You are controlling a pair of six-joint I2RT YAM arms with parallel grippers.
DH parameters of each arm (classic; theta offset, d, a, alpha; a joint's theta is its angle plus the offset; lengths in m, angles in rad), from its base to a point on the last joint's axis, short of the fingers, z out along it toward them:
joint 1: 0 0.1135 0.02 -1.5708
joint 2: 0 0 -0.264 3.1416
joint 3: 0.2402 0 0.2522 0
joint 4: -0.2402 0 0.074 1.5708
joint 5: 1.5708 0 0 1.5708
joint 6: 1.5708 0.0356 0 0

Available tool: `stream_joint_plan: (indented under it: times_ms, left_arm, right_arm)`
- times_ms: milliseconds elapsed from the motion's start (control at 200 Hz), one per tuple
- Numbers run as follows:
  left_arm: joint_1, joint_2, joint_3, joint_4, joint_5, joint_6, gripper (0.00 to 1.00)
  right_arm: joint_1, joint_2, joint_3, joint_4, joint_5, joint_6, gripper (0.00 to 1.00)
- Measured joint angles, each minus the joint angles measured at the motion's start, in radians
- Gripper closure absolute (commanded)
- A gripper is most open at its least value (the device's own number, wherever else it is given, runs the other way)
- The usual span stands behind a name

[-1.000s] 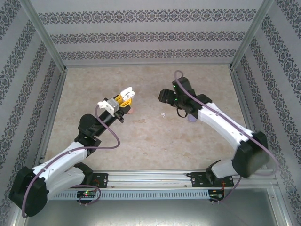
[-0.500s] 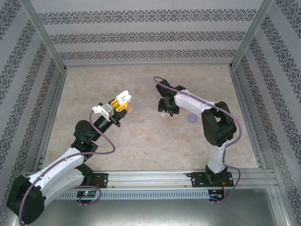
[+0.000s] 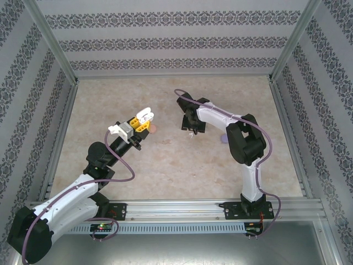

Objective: Insert the wireless bluetooth earbuds into the charging case

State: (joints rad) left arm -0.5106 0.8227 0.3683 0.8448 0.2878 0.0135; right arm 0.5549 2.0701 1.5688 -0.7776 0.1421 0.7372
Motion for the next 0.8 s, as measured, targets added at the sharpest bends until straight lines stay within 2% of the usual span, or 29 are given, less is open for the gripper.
stream_joint_plan:
  times_ms: [490,799]
  left_arm:
    - [0.000,0.000,-0.005,0.000,0.000,-0.005,1.00]
    - [0.000,0.001,-0.005,0.001,0.000,-0.014,1.00]
  right_arm:
    - [0.006,0.050,0.020,-0.027,0.019,0.021,0.46]
    - [0.013,0.069,0.020,-0.027,0.026,0.024,0.47]
